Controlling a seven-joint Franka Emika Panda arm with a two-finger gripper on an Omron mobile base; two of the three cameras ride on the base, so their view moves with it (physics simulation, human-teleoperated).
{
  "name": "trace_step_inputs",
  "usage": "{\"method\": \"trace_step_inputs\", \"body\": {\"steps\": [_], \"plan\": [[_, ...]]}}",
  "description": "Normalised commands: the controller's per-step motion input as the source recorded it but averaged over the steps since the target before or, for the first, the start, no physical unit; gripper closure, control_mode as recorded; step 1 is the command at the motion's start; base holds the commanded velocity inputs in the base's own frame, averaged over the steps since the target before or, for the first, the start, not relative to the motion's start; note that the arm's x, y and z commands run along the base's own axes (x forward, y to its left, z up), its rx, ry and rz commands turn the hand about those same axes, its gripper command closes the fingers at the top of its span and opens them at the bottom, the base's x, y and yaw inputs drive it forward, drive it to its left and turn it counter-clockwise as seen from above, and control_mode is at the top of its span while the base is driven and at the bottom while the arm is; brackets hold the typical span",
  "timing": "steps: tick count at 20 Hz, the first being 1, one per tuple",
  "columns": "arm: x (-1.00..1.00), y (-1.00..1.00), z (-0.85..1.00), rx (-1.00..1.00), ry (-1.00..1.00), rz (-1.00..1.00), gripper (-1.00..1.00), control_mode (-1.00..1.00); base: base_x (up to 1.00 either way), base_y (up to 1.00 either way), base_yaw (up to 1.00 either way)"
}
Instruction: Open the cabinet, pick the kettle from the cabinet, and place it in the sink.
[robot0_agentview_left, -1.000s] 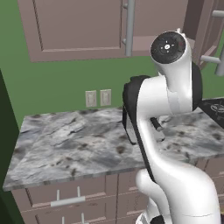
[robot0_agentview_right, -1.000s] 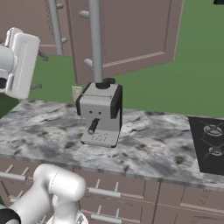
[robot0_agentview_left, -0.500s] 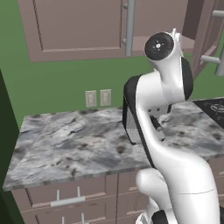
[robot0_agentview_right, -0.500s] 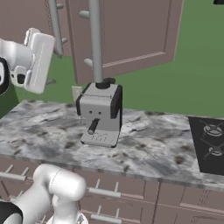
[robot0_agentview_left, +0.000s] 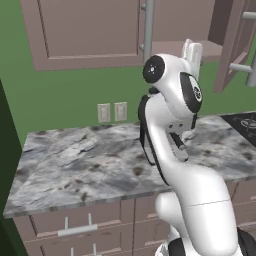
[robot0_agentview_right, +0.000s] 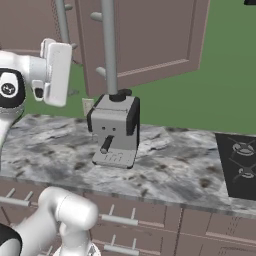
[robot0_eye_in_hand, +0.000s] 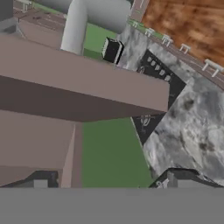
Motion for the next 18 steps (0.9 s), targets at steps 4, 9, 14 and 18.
{"method": "trace_step_inputs", "body": {"steps": [4,9,14,18], "plan": [[0.3,-0.2,0.06,0.0,0.0,-0.16,-1.0,-1.0,0.0,0.0,0.0],[0.25,-0.18,0.09,0.02,0.0,-0.12,-1.0,-1.0,0.0,0.0,0.0],[0.0,-0.28,0.01,0.11,0.0,-0.09,-1.0,-1.0,0.0,0.0,0.0],[-0.19,-0.46,0.01,0.12,-0.01,-0.03,-1.0,-1.0,0.0,0.0,0.0]]}}
